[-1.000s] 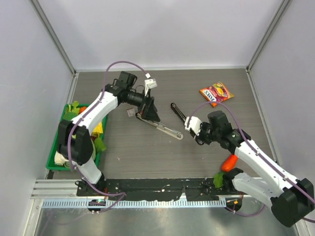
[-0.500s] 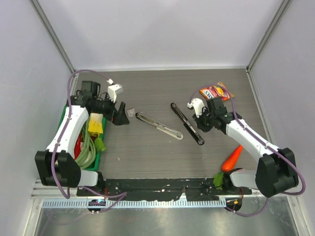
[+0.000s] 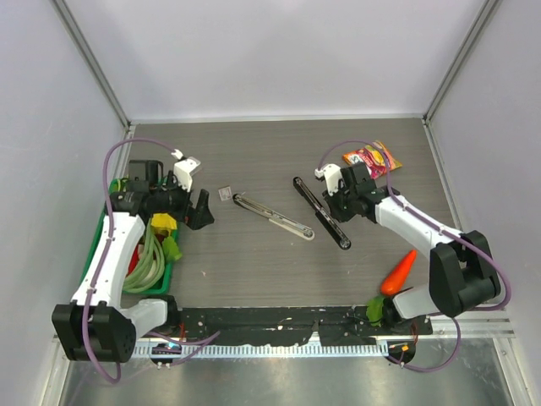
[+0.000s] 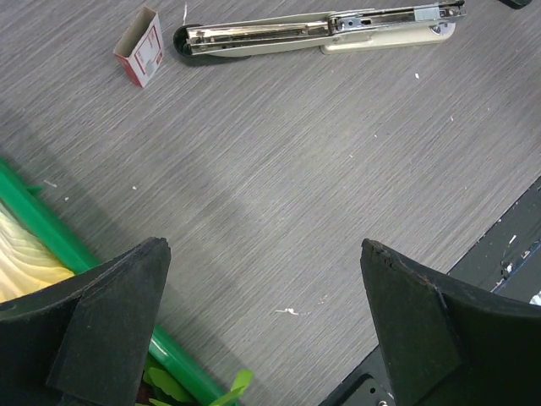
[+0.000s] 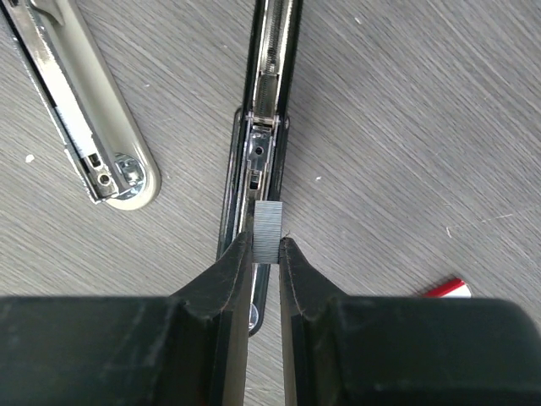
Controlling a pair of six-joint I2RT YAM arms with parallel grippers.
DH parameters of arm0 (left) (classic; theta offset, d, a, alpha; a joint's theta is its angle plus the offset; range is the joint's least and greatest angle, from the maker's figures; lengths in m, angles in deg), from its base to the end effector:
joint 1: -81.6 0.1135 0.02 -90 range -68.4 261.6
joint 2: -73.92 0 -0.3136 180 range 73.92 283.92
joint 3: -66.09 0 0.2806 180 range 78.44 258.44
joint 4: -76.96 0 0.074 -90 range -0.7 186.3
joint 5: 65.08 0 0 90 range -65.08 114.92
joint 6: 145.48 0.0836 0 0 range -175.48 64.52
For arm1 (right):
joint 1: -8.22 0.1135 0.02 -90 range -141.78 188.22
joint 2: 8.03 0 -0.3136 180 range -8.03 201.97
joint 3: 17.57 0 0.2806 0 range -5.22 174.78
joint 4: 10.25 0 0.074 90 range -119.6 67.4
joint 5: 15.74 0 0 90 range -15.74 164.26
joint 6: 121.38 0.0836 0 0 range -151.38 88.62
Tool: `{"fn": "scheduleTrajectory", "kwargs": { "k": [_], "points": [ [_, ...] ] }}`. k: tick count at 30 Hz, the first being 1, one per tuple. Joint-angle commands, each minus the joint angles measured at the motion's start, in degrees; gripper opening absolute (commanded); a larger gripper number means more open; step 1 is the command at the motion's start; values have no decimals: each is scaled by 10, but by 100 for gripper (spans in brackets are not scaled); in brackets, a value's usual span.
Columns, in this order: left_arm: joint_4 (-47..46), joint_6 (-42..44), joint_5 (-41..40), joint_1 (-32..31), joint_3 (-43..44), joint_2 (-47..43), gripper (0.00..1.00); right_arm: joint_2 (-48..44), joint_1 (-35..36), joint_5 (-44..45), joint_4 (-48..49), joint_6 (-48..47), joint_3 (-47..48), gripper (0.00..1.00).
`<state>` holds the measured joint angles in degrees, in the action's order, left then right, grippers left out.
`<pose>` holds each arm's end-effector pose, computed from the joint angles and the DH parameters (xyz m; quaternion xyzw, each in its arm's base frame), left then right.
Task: Load the staples into the stapler
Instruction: Install the staple into the stapler.
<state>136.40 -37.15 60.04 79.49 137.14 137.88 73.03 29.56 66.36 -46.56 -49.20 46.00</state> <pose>0.2458 -0.0572 0.3172 0.2559 0.8708 -0.2393 0.3449 0.3046 0.1313 0.2124 -0.3379 0.8863 0.0750 0.3078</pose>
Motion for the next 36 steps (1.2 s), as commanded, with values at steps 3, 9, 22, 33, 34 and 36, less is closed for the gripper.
{"fn": "scheduleTrajectory", "kwargs": {
  "k": [3,9,22,33,34,36],
  "points": [
    [-25,-5,3,4,-1,33,100,3,8,28,27,19,12,9],
    [-25,-2,12,4,-2,23,100,19,8,25,23,18,10,9],
    [-31,0,21,4,-10,13,100,31,8,2,9,15,12,8],
    [-30,0,22,4,-10,13,100,30,8,-11,1,13,14,6],
    [-29,0,22,4,-10,14,100,28,8,-12,1,13,14,6],
    [-28,0,22,4,-10,14,100,22,9,-12,1,13,13,6]
  ]
}}
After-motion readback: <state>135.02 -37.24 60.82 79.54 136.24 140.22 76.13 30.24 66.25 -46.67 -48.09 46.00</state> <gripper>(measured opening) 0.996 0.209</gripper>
